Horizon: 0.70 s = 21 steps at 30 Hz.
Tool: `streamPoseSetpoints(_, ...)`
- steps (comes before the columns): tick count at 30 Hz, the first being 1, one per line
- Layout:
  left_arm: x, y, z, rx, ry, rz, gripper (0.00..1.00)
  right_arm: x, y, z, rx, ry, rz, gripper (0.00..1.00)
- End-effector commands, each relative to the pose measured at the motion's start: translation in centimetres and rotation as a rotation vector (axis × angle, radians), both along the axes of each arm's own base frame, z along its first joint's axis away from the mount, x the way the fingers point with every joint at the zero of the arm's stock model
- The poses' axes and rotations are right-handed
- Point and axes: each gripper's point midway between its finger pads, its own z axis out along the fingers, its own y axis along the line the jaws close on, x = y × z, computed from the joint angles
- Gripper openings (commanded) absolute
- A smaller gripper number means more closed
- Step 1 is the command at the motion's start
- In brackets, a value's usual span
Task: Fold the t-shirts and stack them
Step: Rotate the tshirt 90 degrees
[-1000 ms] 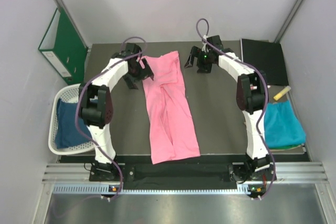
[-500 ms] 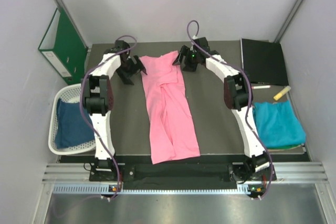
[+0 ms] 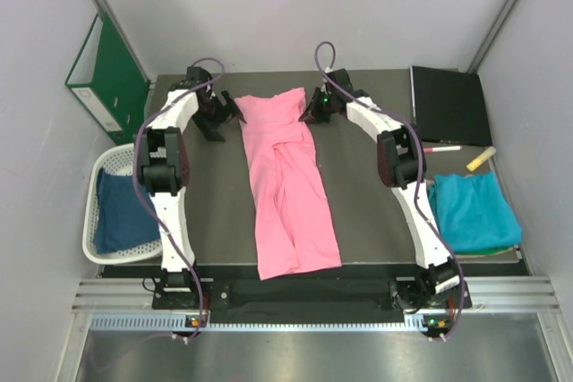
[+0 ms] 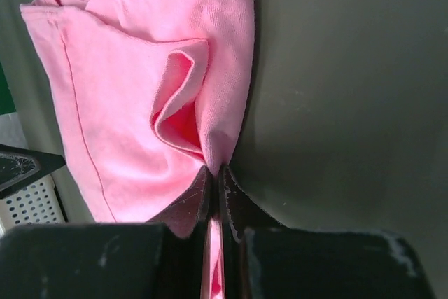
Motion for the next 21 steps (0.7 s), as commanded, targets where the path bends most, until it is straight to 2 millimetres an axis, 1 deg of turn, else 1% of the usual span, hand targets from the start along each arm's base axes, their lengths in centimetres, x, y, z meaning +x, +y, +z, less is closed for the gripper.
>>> streamPoseSetpoints(1,1.0,-0.5,2.3,-0.032,-0.077,-0.028,0.99,1.2,-1.4,0.5,-0.074,-0.044,-0.055,0.00)
streamPoseSetpoints(2,0.9,-0.7,2.3,-0.043,-0.077,-0.033,0.99,1.7,-2.1,0.8,-0.078,-0.050,-0.080,0.00)
streamPoseSetpoints(3,0.8,-0.8,2.5,-0.052,-0.079,-0.036,0.99,2.3,-3.3,1.3,-0.079,-0.058,-0.110,0.00)
streamPoseSetpoints(5,0.5,-1.1,2.5,-0.064,-0.083,-0.045,0.99,3.4,-4.5,1.9,-0.084,-0.086,-0.160,0.00)
streamPoseSetpoints(6,0.4,-1.1,2.6,-0.067,-0.086,-0.050,0.99,3.9,-5.7,2.2,-0.085,-0.092,-0.189,0.00)
streamPoseSetpoints(9,-0.6,-1.3,2.3,-0.075,-0.071,-0.064,0.99,5.2,-7.8,2.6,-0.088,-0.112,-0.251,0.00)
streamPoseSetpoints(10,-0.8,-1.3,2.5,-0.074,-0.071,-0.066,0.99,5.5,-8.2,2.6,-0.086,-0.114,-0.261,0.00)
streamPoseSetpoints(11,-0.9,-1.3,2.5,-0.074,-0.075,-0.069,0.99,6.1,-9.1,2.8,-0.082,-0.121,-0.286,0.00)
streamPoseSetpoints(13,-1.5,-1.4,2.4,-0.080,-0.069,-0.075,0.99,6.6,-10.1,2.5,-0.079,-0.117,-0.308,0.00)
streamPoseSetpoints(14,-1.7,-1.4,2.4,-0.081,-0.068,-0.077,0.99,7.2,-10.9,2.8,-0.061,-0.122,-0.333,0.00)
streamPoseSetpoints(15,-2.0,-1.5,2.2,-0.084,-0.058,-0.081,0.99,7.5,-11.4,2.5,-0.053,-0.117,-0.340,0.00)
streamPoseSetpoints(16,-2.1,-1.6,2.4,-0.085,-0.063,-0.085,0.99,7.7,-11.6,2.4,-0.044,-0.112,-0.349,0.00)
streamPoseSetpoints(17,-2.2,-1.7,2.4,-0.089,-0.063,-0.087,0.99,8.3,-12.0,3.1,-0.030,-0.129,-0.347,0.01)
streamPoseSetpoints(18,-2.4,-1.7,2.3,-0.089,-0.061,-0.091,0.99,8.5,-12.1,2.9,-0.028,-0.130,-0.341,0.03)
streamPoseSetpoints(19,-2.6,-2.0,2.6,-0.097,-0.065,-0.098,0.99,8.6,-12.2,3.2,-0.034,-0.139,-0.329,0.18)
streamPoseSetpoints(20,-2.7,-2.2,2.6,-0.101,-0.065,-0.103,0.99,9.0,-12.6,4.3,-0.038,-0.163,-0.326,0.26)
streamPoseSetpoints(21,-2.9,-2.3,2.6,-0.103,-0.065,-0.112,0.99,8.7,-12.8,4.8,-0.052,-0.163,-0.324,0.34)
